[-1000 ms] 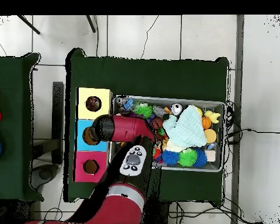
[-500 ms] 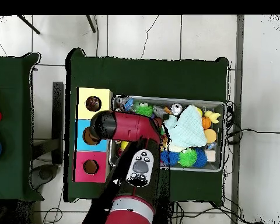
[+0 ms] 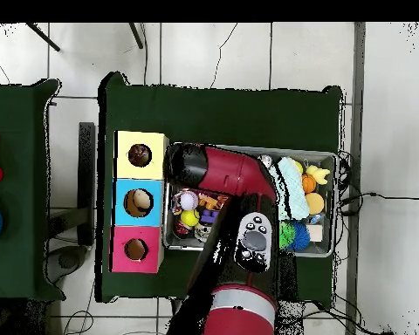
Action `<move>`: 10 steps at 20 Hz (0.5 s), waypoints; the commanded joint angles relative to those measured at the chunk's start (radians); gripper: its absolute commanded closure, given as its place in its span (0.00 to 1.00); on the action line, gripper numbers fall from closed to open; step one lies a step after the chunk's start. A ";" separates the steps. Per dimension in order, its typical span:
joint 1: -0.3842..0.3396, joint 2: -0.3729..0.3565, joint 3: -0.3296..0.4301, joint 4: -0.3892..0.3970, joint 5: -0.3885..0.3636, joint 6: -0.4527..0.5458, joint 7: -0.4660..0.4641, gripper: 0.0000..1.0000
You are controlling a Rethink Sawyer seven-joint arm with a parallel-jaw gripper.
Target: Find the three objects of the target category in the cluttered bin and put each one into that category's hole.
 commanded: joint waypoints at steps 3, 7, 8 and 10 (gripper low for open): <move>-0.090 0.042 0.181 -0.047 -0.113 0.043 -0.239 0.00; -0.103 0.039 0.209 -0.026 -0.152 0.017 -0.231 0.00; -0.106 0.036 0.219 -0.022 -0.160 0.014 -0.227 0.00; -0.110 0.038 0.232 -0.017 -0.178 -0.009 -0.212 0.00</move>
